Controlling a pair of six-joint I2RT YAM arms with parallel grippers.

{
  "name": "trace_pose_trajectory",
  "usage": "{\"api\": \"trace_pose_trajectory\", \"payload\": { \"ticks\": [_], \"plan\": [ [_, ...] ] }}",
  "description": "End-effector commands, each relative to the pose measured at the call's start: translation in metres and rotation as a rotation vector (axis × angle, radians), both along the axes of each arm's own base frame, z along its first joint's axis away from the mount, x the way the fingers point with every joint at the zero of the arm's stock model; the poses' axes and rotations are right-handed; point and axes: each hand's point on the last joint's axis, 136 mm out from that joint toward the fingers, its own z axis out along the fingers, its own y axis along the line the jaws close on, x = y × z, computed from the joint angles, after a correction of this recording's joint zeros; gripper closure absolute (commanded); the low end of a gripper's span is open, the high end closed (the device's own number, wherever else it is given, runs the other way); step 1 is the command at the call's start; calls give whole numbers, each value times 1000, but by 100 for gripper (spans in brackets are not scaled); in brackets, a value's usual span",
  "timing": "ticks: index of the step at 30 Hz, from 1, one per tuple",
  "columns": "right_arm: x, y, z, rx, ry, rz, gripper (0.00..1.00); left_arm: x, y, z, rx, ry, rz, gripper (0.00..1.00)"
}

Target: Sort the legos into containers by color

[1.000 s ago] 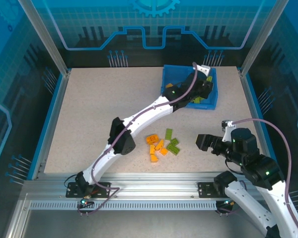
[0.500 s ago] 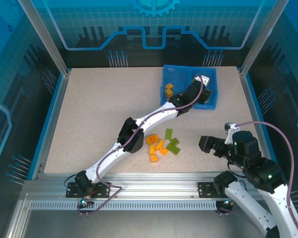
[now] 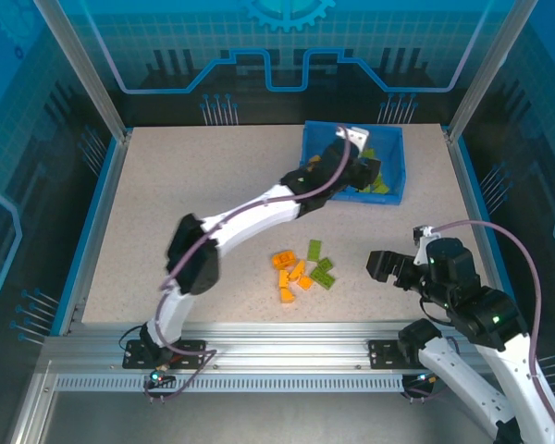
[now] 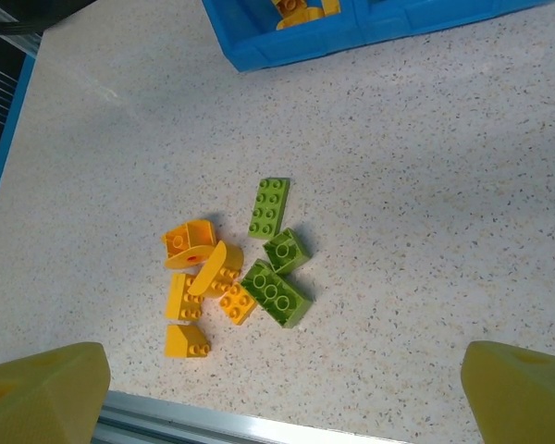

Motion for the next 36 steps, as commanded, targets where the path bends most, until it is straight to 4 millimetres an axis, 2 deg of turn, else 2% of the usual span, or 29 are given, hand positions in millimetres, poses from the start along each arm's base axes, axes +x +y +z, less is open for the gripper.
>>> {"api": "trace_pose_trajectory", "payload": {
  "ticks": [1,3,8,9,12,14,15,18,21,24,28,31,36],
  "plan": [
    [5,12,-6,-19,24,63,1,-51,26,71,-171,-70,-72,36],
    [10,17,-12,-36,49,91,1,-80,48,76,-157,-73,-110,36],
    [29,44,-23,-11,108,168,4,-142,104,55,-19,-63,-179,35],
    [33,54,-24,10,117,193,5,-153,117,50,16,-60,-191,34],
    [42,80,-43,-7,172,253,8,-179,157,29,126,-37,-187,33],
    [46,96,-57,-64,195,295,9,-195,185,17,202,-30,-180,32],
    [50,107,-55,-88,185,323,9,-205,198,11,246,-33,-192,31],
    [57,137,-72,-185,216,399,9,-238,231,-5,367,-52,-279,26],
    [63,170,-88,-257,236,472,7,-273,250,-23,461,-107,-436,18],
    [69,199,-108,-322,259,527,3,-299,263,-41,511,-155,-547,12],
    [80,219,-136,-437,283,547,0,-312,268,-58,521,-221,-611,1],
    [88,228,-156,-498,306,557,0,-315,266,-67,520,-254,-637,1],
    [101,231,-182,-575,331,533,0,-320,265,-86,563,-243,-693,1]
  ]
}}
